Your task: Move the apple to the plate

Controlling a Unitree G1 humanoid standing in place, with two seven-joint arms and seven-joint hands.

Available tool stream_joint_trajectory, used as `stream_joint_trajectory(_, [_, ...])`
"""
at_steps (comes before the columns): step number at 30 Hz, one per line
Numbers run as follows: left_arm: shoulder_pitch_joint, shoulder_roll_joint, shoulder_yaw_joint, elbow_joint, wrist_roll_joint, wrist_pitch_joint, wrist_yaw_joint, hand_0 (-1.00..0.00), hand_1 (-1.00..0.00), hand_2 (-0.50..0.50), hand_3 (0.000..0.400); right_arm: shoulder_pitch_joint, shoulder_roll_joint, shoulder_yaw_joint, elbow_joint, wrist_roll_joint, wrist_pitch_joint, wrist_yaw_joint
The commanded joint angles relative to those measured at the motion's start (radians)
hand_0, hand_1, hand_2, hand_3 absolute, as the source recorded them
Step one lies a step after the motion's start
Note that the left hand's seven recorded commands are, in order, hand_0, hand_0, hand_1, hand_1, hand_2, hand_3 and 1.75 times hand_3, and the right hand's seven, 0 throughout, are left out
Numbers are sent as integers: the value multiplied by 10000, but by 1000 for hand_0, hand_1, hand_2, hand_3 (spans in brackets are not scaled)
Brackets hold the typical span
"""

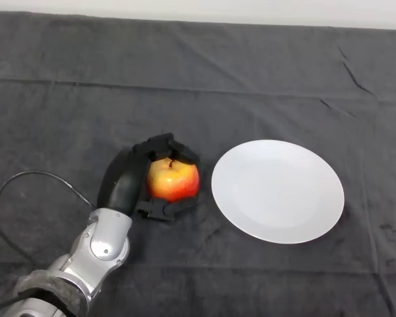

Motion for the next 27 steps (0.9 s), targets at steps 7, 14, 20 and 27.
stream_joint_trajectory(7, [-228, 293, -238, -2134, 394, 389, 385, -1000, -1000, 0, 400, 482, 1312, -26, 673, 17, 605, 20])
stream_joint_trajectory(14, [-199, 13, -592, -2779, 659, 634, 681, -1000, -1000, 0, 400, 485, 1315, -21, 662, 22, 612, 21])
stream_joint_trajectory(20, [-443, -238, -1016, -2651, 667, 675, 802, -1000, -1000, 0, 400, 486, 1316, -18, 657, 25, 616, 21])
stream_joint_trajectory(27, [-872, -560, -1625, -2120, 524, 664, 929, -1000, -1000, 0, 400, 485, 1316, -16, 659, 27, 614, 21])
